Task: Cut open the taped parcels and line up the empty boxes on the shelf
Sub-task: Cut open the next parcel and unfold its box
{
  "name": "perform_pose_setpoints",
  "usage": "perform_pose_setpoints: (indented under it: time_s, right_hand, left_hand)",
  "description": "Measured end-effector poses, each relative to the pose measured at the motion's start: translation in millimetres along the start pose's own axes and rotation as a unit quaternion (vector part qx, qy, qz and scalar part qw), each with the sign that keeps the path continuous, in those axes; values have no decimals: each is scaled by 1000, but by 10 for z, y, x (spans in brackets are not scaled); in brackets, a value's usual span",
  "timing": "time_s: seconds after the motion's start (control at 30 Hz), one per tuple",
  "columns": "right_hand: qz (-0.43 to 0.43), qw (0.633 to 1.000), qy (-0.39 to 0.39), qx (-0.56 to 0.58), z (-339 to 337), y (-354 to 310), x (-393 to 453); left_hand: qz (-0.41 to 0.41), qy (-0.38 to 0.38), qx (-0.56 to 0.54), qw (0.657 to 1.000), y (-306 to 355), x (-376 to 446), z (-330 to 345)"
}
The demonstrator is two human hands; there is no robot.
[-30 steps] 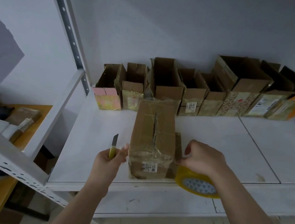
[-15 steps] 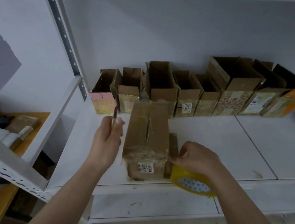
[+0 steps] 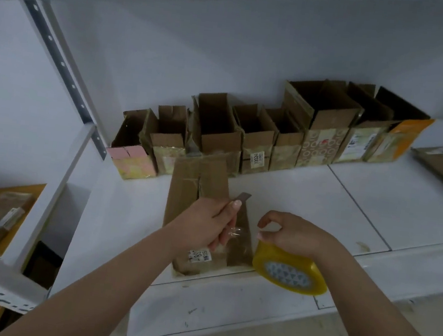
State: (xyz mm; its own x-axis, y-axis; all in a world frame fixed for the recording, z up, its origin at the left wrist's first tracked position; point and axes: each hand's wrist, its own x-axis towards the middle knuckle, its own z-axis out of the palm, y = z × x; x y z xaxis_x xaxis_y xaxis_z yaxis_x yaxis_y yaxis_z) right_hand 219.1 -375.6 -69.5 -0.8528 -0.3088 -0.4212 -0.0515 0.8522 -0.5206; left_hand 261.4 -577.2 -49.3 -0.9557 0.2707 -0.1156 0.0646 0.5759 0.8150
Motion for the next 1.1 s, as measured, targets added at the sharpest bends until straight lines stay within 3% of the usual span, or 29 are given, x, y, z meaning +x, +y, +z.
perform_pose_setpoints:
  time_s: [0.17, 0.23, 0.43, 0.67, 0.73, 0.83, 0.93, 1.0, 1.1]
  right_hand:
    - [-45, 997, -25, 66, -79, 108, -34]
    - [-61, 993, -29, 94, -99, 130, -76]
    - [-74, 995, 17, 60, -80, 117, -133]
    - [-50, 996, 70, 23, -66, 34, -264]
    - [-35, 995, 70, 64, -47, 60, -241]
    - [-11, 991, 54, 123, -13, 134, -199]
    - [13, 988, 54, 147, 17, 235, -160]
    - [24, 983, 59, 172, 16, 296, -134]
    - [31, 977, 68, 198, -15, 352, -104]
  left_hand:
    - [24, 6, 39, 999, -7, -22, 23]
    - [31, -11, 107, 994, 29, -53, 16]
    - [25, -91, 339, 936, 260, 5, 11]
    - [-53, -104, 477, 871, 377, 201, 250]
    - [-44, -92, 473, 875, 396, 190, 242]
    - [-42, -90, 342, 934, 385, 113, 81]
    - [-57, 38, 118, 991, 268, 30, 17]
    - [-51, 141, 103, 983, 194, 27, 34]
    - [-83, 123, 200, 969, 198, 58, 104]
